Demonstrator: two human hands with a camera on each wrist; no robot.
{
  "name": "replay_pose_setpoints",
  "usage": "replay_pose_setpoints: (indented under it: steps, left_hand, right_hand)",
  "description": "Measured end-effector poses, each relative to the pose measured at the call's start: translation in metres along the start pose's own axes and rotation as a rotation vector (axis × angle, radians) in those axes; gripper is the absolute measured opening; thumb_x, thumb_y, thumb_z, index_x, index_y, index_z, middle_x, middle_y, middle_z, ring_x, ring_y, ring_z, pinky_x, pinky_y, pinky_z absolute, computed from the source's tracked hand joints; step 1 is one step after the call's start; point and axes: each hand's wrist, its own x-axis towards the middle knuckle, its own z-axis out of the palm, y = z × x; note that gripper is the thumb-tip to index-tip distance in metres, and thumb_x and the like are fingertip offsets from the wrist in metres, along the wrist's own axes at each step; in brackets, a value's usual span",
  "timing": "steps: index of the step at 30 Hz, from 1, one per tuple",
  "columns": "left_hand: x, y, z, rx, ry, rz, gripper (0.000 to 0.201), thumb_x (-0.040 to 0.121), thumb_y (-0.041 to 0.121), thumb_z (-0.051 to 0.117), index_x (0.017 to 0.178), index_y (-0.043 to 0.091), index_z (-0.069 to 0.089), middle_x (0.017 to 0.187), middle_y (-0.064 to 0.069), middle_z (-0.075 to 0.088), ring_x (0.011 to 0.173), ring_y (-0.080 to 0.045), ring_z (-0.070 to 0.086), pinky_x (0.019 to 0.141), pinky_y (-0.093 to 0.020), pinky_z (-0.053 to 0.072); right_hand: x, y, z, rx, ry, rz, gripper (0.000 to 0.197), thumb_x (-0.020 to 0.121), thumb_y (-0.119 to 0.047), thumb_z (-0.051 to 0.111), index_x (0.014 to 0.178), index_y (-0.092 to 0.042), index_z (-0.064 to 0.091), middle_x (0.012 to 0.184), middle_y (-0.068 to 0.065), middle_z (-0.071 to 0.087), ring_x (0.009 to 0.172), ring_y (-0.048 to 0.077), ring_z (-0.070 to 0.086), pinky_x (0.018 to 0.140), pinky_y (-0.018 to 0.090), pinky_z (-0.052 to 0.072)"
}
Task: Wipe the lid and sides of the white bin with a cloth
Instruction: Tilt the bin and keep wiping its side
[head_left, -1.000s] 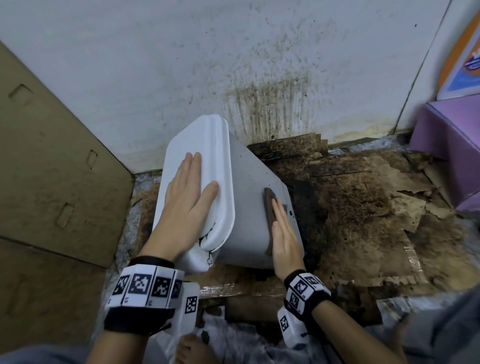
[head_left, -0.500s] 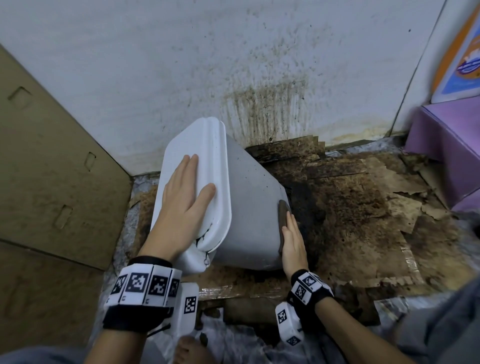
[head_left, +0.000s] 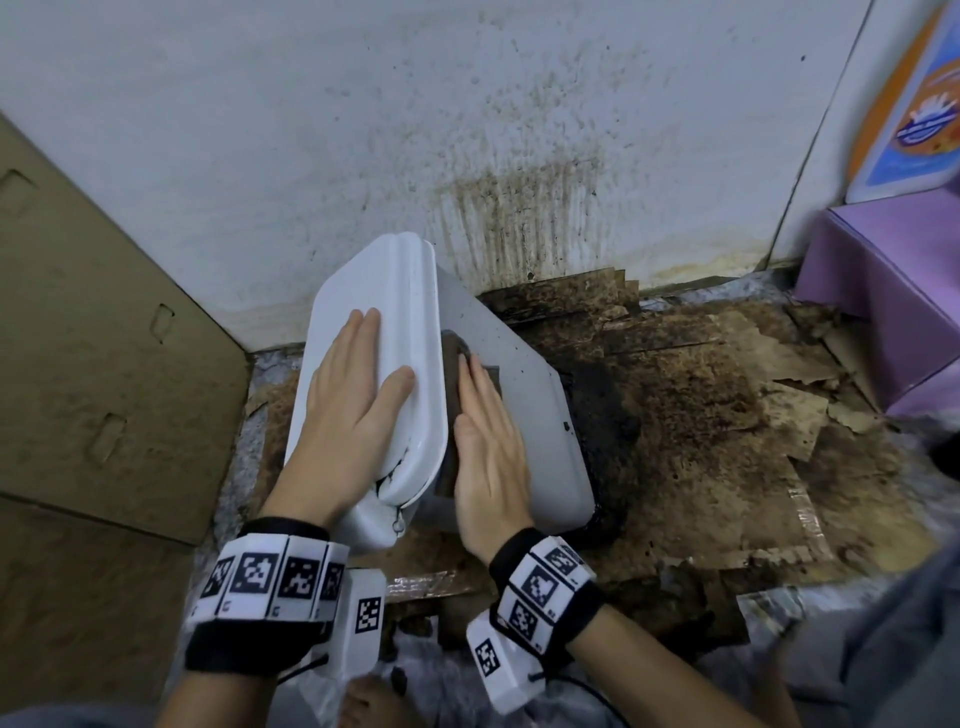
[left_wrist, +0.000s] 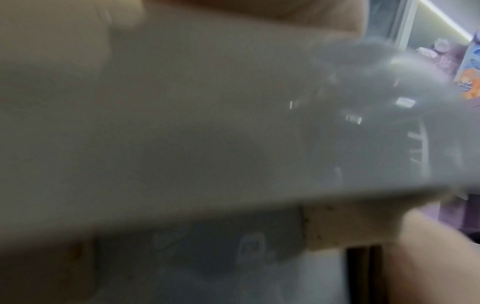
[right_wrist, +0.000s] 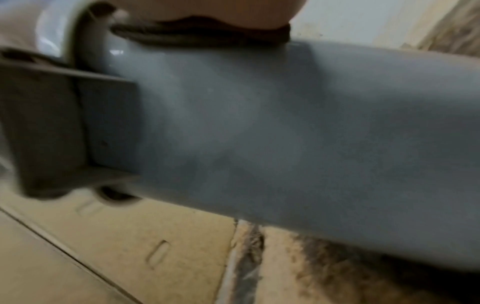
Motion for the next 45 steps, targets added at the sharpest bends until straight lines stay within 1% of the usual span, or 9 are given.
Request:
replay_pose_setpoints:
  steps: [5,11,15,19,23,29,34,40,45]
  left_hand:
    - [-0.001,-0.001,-0.001,-0.048,0.009,0.009,0.07,0.1,0.052,0.041,0.163,0.034,0.015,0.17,0.019,0.008,0.153,0.007,0.003,0.126,-0.029,0.003]
    - [-0.002,-0.002,-0.005,-0.095,0.011,-0.01,0.071,0.099,0.054,0.045,0.162,0.036,0.019,0.168,0.023,0.011,0.152,0.008,0.005,0.127,-0.034,0.007]
    - [-0.003,0.001,-0.004,-0.095,0.01,-0.009,0.063,0.106,0.044,0.048,0.162,0.036,0.02,0.168,0.024,0.012,0.152,0.009,0.005,0.125,-0.03,0.006]
    - [-0.001,-0.001,-0.004,-0.075,0.017,-0.002,0.063,0.106,0.043,0.048,0.162,0.035,0.02,0.168,0.022,0.012,0.152,0.007,0.006,0.126,-0.031,0.006]
    - [0.001,-0.004,-0.004,-0.044,0.016,0.006,0.065,0.105,0.047,0.045,0.162,0.034,0.018,0.169,0.019,0.012,0.153,0.004,0.006,0.127,-0.035,0.007]
    - [0.002,0.0,-0.001,-0.041,0.014,0.014,0.074,0.096,0.055,0.039,0.163,0.032,0.017,0.17,0.017,0.01,0.153,0.004,0.005,0.127,-0.033,0.005]
    - [0.004,-0.006,-0.001,-0.045,0.026,0.011,0.076,0.095,0.057,0.037,0.163,0.033,0.015,0.17,0.016,0.009,0.154,0.002,0.005,0.128,-0.034,0.005]
    - [0.001,-0.01,-0.003,-0.052,0.03,0.01,0.074,0.097,0.055,0.038,0.163,0.033,0.015,0.17,0.015,0.01,0.154,0.001,0.007,0.127,-0.032,0.006]
    - [0.001,-0.01,-0.002,-0.06,0.032,0.031,0.07,0.101,0.052,0.044,0.163,0.034,0.016,0.17,0.017,0.01,0.154,0.001,0.007,0.127,-0.034,0.006]
  right_hand:
    - [-0.006,0.038,-0.01,-0.086,0.059,-0.08,0.056,0.105,-0.036,0.016,0.159,-0.024,0.026,0.166,-0.011,0.024,0.153,0.004,0.019,0.124,0.034,0.021]
    - [-0.021,0.105,-0.026,-0.024,0.098,0.289,0.058,0.1,-0.049,0.016,0.156,-0.034,0.025,0.165,-0.014,0.024,0.152,0.0,0.017,0.126,0.036,0.016]
    - [-0.023,0.124,-0.038,-0.01,0.079,0.531,0.052,0.108,-0.039,0.023,0.159,-0.032,0.019,0.169,-0.008,0.014,0.155,0.009,0.01,0.127,0.034,0.007]
    - [-0.019,0.122,-0.038,-0.003,0.068,0.596,0.051,0.11,-0.033,0.024,0.16,-0.029,0.016,0.169,-0.007,0.011,0.155,0.011,0.007,0.127,0.035,0.004]
    - [-0.016,0.109,-0.035,-0.036,0.07,0.601,0.064,0.1,-0.048,0.018,0.161,-0.028,0.013,0.169,-0.009,0.009,0.155,0.009,0.006,0.127,0.036,0.003]
    - [-0.003,0.042,-0.019,0.045,0.052,0.501,0.071,0.091,-0.047,0.012,0.16,-0.032,0.014,0.168,-0.014,0.011,0.153,0.0,0.006,0.127,0.035,0.002]
    - [0.002,-0.016,-0.01,0.107,-0.105,0.226,0.065,0.095,-0.053,0.005,0.158,-0.038,0.006,0.168,-0.021,0.001,0.15,-0.011,-0.003,0.125,0.028,-0.001]
    - [0.001,0.0,-0.012,-0.169,-0.134,-0.077,0.056,0.107,-0.04,0.015,0.162,-0.03,0.007,0.169,-0.015,0.005,0.155,0.002,0.002,0.127,0.036,0.007]
    - [-0.009,0.049,-0.021,-0.129,-0.039,-0.053,0.058,0.104,-0.048,0.019,0.16,-0.032,0.018,0.167,-0.018,0.017,0.154,0.005,0.014,0.126,0.037,0.015]
